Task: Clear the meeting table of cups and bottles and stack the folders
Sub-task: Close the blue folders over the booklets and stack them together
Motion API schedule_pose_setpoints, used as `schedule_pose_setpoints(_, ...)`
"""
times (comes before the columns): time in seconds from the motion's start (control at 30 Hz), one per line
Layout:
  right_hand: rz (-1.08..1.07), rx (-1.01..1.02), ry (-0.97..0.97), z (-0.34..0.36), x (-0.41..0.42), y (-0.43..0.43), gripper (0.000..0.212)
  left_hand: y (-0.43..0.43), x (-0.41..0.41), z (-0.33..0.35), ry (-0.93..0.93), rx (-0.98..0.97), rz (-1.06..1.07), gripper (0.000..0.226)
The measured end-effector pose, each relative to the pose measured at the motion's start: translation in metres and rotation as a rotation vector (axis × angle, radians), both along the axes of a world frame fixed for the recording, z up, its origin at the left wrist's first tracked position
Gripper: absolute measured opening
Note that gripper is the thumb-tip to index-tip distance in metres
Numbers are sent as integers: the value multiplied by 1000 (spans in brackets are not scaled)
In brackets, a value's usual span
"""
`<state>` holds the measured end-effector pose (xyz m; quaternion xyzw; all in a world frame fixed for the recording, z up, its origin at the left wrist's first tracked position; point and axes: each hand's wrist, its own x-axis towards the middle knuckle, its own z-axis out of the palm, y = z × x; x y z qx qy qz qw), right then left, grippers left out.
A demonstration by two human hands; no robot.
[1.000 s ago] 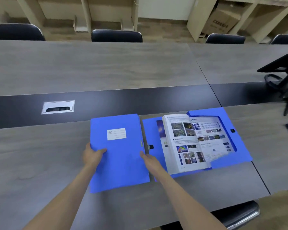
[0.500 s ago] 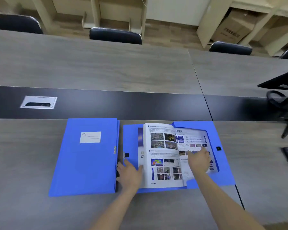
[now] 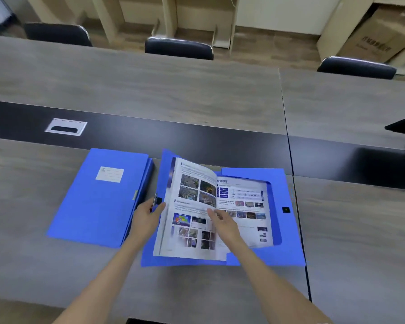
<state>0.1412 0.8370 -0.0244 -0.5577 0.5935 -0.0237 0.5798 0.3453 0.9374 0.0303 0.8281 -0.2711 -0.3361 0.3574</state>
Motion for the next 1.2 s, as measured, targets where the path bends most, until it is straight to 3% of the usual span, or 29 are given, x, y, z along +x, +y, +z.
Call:
schedule_pose_setpoints(0.13,-64,219,-72,0,15,4,58,-7,-15,44,-138,-39,-57,44)
schedule_pose_setpoints(0.2,-166,19,-41,4,12,0,47,-13,-22,58,-337,8,-117,42)
schedule_pose_setpoints(0.3,-403,-431,352,8,-24,-25,41,-31,-45,73,-574,139,-240,22)
schedule_pose_setpoints(0.33,-457,-426,486,11,-40,-35,48,-38,-58,76,-610,187,-285,14)
schedule_pose_setpoints(0.4,-522,-159,522,10,-65,-47,62,-49,-95,79,-676,225,-390,20)
schedule_pose_setpoints(0.5,-489,37,275,11,-77,-41,60,-55,-144,72,-509,167,-469,47)
schedule_pose_setpoints(0.57,-511,39,186,11,-80,-33,61,-56,-149,48,-272,140,-439,46)
schedule_pose_setpoints(0.63,-580,52,62,12,-81,-25,62,-54,-132,11,-171,171,-417,42)
schedule_pose_setpoints(0.73,-687,59,-60,13,-83,-13,64,-47,-100,-33,-13,376,-349,94)
schedule_pose_setpoints(0.8,-700,57,-125,15,-81,-3,55,-48,-93,-47,-25,461,-327,108)
schedule_pose_setpoints(0.9,-626,22,-162,11,-71,10,44,-55,-97,-55,-161,524,-328,110)
schedule_pose_setpoints(1.07,-520,-160,41,-5,-55,17,36,-68,-104,-67,-348,628,-341,97)
schedule_pose_setpoints(1.2,-630,-129,120,-16,-62,9,30,-71,-82,-77,-314,488,-250,93)
